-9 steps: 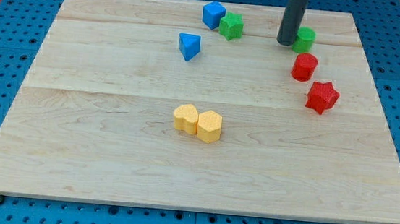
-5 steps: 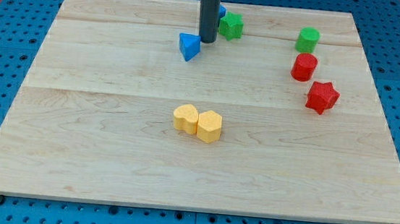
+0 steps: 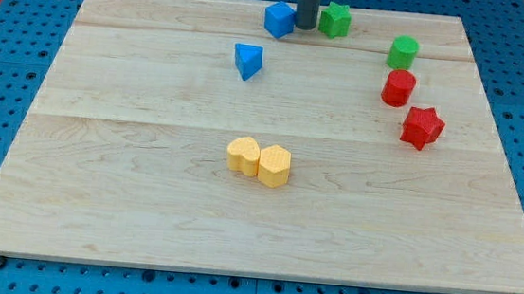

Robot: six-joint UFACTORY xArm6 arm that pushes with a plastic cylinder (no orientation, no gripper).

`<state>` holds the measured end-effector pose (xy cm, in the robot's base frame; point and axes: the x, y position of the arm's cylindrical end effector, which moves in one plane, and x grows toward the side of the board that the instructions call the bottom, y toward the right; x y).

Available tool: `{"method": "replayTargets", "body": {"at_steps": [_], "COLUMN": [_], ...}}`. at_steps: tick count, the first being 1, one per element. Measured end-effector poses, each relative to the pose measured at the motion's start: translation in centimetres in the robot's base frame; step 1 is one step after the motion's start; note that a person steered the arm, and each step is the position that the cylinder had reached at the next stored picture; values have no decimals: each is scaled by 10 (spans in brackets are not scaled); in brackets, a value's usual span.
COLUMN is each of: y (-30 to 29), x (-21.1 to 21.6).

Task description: Push the green star towards the top right

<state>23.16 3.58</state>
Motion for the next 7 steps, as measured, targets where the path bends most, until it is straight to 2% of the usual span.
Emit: {"method": "replayTargets", "body": {"at_steps": [1, 5, 7], "y": [2, 83, 94], "x": [-4, -16, -19]}}
